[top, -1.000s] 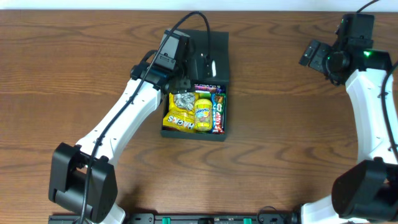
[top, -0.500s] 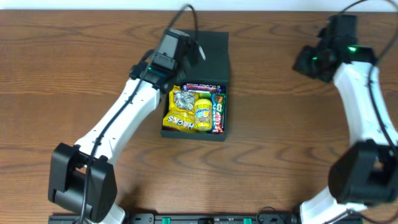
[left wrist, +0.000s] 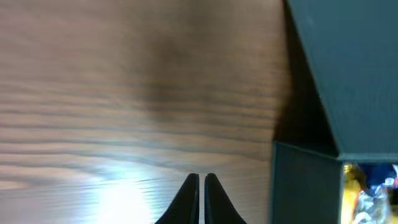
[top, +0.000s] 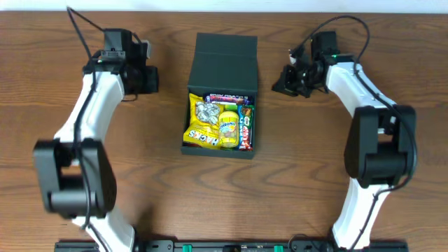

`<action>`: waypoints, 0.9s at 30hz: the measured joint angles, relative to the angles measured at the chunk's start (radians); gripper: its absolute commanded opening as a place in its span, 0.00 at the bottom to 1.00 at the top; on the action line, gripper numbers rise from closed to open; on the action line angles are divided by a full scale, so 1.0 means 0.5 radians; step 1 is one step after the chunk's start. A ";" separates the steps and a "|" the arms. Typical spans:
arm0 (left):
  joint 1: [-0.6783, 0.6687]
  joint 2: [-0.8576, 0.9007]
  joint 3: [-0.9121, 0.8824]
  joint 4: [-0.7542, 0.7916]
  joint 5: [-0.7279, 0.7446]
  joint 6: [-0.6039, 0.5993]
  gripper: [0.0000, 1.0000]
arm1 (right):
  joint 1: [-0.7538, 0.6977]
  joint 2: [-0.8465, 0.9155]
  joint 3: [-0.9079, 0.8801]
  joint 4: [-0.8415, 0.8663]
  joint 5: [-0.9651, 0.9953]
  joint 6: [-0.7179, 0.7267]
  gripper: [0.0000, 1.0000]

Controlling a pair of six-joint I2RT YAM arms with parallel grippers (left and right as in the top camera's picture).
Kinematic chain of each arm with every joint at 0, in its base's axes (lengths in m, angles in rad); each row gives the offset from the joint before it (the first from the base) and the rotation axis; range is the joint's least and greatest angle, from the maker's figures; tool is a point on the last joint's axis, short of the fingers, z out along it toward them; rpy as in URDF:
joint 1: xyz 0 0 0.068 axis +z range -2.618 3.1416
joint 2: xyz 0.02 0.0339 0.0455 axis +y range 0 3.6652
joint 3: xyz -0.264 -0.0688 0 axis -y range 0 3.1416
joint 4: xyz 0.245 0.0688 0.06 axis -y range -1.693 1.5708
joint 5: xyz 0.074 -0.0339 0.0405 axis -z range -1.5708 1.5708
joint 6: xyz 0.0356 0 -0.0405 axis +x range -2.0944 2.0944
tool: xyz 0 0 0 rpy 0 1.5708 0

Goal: Pack container

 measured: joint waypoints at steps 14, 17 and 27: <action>-0.012 0.585 0.000 0.879 0.736 -0.680 0.05 | 0.033 0.085 0.000 0.140 -0.313 -0.015 0.01; -0.012 0.591 0.002 0.980 0.759 -0.765 0.06 | 0.050 0.086 0.000 0.163 -0.326 -0.024 0.01; -0.014 0.681 0.162 1.015 0.844 -0.919 0.06 | 0.073 0.220 0.000 0.177 -0.401 -0.031 0.01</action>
